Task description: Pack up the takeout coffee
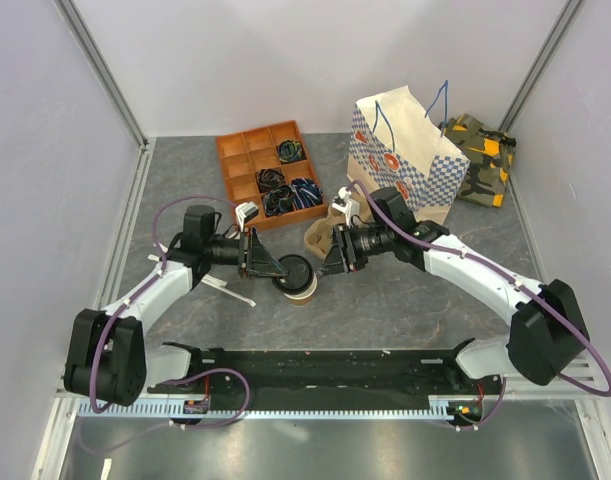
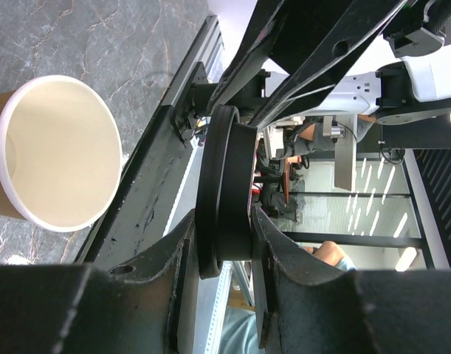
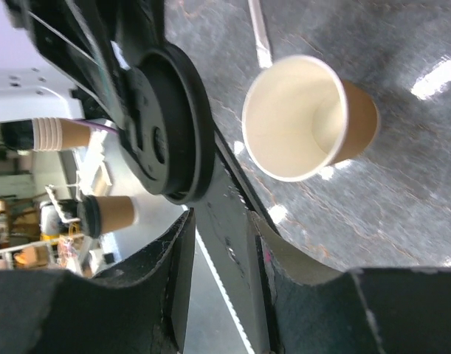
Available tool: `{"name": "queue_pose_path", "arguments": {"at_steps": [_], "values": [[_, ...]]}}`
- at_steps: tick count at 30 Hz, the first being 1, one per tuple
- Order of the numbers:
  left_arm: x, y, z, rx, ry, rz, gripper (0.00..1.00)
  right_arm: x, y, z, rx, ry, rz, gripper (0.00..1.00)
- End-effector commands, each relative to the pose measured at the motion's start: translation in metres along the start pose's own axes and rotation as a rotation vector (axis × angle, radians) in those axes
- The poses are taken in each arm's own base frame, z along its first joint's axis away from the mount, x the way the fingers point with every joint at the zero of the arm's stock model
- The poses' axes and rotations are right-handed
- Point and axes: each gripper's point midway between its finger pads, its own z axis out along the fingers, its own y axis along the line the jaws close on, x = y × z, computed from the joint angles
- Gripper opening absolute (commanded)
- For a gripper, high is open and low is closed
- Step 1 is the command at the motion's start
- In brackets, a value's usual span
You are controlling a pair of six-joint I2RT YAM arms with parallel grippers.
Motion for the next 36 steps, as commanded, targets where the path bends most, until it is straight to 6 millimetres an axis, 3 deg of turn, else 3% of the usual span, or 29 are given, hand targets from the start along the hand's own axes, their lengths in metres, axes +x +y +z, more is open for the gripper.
{"name": "queue_pose_path", "arguments": {"at_steps": [1,12,23,36], "values": [[-0.005,-0.009,0.000,0.027,0.004,0.084,0.02,-0.009,0.024,-0.003,-0.112,-0.037,0.018,0.41],[-0.003,-0.007,0.000,0.027,0.006,0.080,0.02,-0.015,0.019,0.006,-0.121,-0.043,0.063,0.33],[-0.003,-0.008,0.000,0.035,0.006,0.073,0.02,-0.009,0.011,0.011,-0.111,-0.031,0.084,0.34],[0.001,-0.005,0.000,0.038,0.012,0.061,0.02,-0.011,0.020,0.016,-0.191,-0.013,0.135,0.27]]}}
